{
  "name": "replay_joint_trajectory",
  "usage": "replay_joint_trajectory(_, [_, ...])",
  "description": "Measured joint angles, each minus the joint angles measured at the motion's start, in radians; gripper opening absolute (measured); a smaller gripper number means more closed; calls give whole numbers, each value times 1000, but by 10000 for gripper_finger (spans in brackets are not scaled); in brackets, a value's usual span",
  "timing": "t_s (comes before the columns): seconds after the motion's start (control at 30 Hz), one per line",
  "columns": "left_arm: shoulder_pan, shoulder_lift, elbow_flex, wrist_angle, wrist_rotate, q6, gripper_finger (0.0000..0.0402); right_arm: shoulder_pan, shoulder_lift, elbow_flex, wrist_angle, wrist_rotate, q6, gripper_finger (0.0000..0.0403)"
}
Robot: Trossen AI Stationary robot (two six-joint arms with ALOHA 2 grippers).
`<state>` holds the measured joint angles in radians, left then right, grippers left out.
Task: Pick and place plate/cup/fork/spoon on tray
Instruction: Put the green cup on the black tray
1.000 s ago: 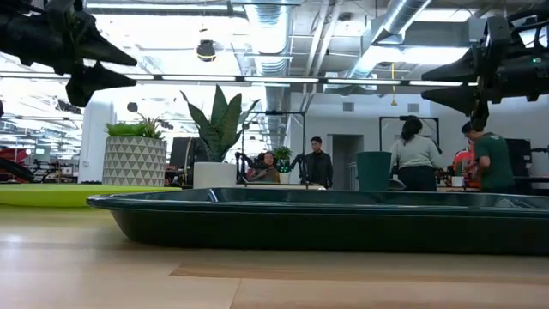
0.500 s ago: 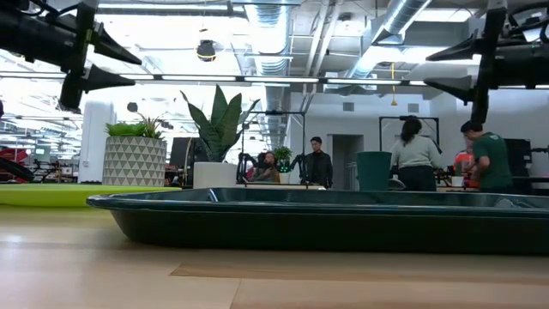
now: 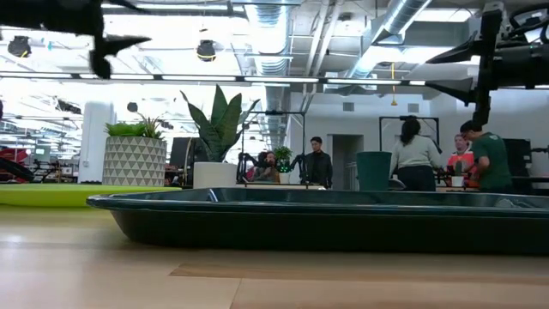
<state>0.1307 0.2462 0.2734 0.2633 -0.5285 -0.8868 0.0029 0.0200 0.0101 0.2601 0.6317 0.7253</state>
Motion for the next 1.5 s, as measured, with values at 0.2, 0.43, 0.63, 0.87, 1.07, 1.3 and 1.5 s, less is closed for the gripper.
replay_joint_trajectory(0.2, [3,346,142,126,1,30,190,0,0,0,-44,34,0,210])
replay_joint_trajectory(0.43, [56,764,547,-198,196,167,224,-6,0,0,-85,56,0,210])
replay_joint_trajectory(0.63, [123,1082,944,-624,331,172,271,-6,0,0,-115,52,0,210])
replay_joint_trajectory(0.87, [127,1430,1347,-680,551,428,276,-5,0,1,-160,49,1,210])
replay_joint_trajectory(1.07, [148,1689,1653,-753,497,672,277,-2,0,1,-165,12,4,210])
replay_joint_trajectory(1.3, [198,1944,1921,-815,441,660,277,-2,0,2,-174,-7,19,210])
replay_joint_trajectory(1.5, [239,2132,2083,-857,442,637,277,-2,0,2,-176,-28,29,210])
